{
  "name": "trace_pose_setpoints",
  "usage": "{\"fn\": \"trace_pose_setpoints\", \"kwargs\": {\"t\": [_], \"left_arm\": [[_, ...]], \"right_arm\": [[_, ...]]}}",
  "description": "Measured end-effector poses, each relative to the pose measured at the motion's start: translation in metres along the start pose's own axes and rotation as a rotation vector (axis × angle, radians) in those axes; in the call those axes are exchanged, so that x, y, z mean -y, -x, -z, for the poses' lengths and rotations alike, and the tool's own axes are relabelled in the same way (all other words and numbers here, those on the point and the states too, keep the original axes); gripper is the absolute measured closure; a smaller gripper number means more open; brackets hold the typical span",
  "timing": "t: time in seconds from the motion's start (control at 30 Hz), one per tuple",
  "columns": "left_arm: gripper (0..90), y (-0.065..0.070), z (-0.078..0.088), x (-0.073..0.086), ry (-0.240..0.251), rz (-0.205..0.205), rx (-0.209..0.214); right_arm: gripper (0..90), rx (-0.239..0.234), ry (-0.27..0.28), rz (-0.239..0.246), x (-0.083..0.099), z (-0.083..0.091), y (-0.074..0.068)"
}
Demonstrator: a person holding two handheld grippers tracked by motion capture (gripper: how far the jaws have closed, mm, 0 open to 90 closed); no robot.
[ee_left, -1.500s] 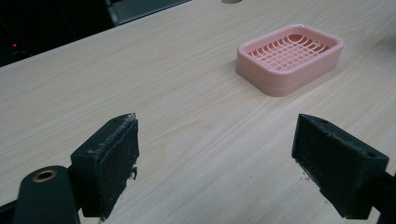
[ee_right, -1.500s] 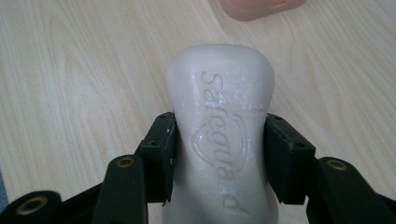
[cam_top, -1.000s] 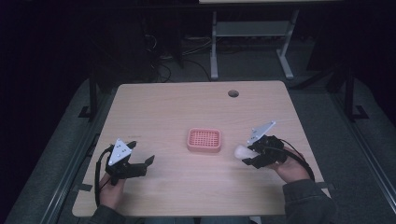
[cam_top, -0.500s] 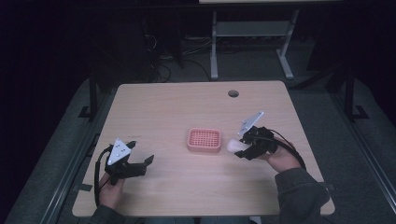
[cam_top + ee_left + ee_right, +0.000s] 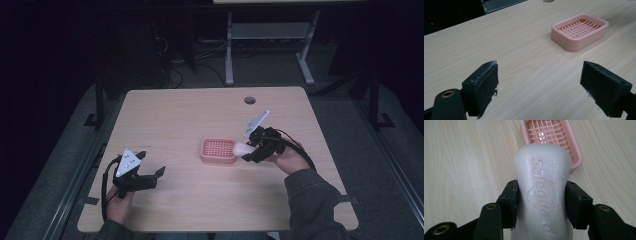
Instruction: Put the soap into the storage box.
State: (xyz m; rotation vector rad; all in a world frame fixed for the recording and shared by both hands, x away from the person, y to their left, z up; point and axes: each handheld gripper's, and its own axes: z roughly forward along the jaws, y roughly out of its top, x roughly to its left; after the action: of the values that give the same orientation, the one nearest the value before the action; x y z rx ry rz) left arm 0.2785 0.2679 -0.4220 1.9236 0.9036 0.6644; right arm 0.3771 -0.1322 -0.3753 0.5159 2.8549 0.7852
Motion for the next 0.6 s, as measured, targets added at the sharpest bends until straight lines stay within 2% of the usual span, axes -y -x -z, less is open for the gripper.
{"fn": "trace_pose_setpoints", "kwargs": {"t": [0.4,0.6], "left_arm": [[14.6,0.000,0.000,0.000,-0.004,-0.001,0.000],[14.6,-0.001,0.000,0.000,-0.002,0.002,-0.003]], "right_arm": [[48.8,-0.003,-0.013,0.010,-0.012,-0.010,0.006],[48.8,-0.007,0.005,0.003,-0.016,-0.015,0.009]]}}
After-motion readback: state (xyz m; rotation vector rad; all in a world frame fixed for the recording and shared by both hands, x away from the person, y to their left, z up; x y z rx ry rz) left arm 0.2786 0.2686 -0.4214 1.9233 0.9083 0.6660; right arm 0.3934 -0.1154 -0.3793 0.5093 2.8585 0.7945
